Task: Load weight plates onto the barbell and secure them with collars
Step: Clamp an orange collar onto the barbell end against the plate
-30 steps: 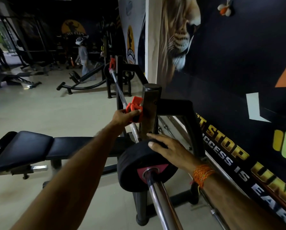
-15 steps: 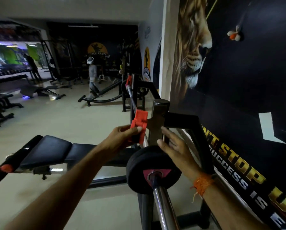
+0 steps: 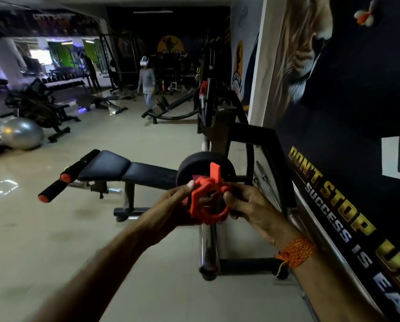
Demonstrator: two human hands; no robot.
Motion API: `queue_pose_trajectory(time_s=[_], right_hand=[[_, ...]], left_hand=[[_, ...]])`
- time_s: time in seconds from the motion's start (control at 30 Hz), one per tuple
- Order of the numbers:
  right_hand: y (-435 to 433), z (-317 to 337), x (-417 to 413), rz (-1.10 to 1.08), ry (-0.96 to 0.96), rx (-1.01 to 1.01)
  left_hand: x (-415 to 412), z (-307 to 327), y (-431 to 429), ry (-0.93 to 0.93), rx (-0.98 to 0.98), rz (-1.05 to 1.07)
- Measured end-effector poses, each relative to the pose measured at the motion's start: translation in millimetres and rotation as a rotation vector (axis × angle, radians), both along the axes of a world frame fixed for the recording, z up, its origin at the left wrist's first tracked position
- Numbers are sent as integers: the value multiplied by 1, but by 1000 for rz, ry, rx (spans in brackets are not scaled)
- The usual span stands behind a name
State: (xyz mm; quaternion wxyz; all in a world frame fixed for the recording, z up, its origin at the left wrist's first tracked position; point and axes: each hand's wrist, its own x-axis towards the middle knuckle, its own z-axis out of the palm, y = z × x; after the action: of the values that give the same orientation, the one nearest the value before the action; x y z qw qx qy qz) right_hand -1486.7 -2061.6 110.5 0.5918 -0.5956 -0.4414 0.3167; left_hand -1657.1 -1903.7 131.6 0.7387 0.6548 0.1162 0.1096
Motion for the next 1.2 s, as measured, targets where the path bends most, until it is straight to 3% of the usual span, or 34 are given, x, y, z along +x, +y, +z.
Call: queue_pose_trajectory(time_s=[0.17,0.47,0.77,1.0,1.2], right_hand=[[-39,-12,-29,-39,-5,9],[-73,-67,-75,-113,-52,-99],[-66,-100,-86,-220,-310,-188],[-48,-105,-72,-261,-203,-205],[-20,-107,-52,-278,-7,-206]], left_hand=[[-29,-20,-31,-40,217,116],[-73,-75,-79,-28,212,246],[-77,-124,-93,-4,182,380],[-60,-134,-74,-8,101,406],[-26,-131,-42,96,-138,347]])
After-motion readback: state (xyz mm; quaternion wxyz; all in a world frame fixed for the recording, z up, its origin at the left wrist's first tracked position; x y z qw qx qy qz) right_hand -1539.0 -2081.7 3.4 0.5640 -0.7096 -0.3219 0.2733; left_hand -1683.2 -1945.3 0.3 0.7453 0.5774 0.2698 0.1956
